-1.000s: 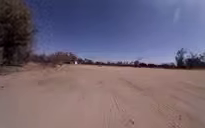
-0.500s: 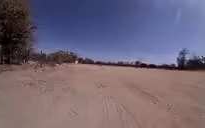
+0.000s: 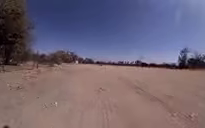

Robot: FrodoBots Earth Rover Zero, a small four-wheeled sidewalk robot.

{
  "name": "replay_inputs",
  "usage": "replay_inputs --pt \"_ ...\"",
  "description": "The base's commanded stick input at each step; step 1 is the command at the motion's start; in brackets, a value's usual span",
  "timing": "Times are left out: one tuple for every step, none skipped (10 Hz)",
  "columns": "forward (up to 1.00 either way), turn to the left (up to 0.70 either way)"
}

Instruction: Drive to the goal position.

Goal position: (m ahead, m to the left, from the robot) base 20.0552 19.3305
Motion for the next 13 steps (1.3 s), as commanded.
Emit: replay_inputs --pt "1.00 0.00" --pt "1.00 0.00" --pt "1.00 0.00" --pt "1.00 0.00" --pt "1.00 0.00" --pt "1.00 0.00" --pt "1.00 0.00" --pt "1.00 0.00" --pt "1.00 0.00" --pt "1.00 0.00" --pt "1.00 0.00" --pt "1.00 0.00" --pt "1.00 0.00"
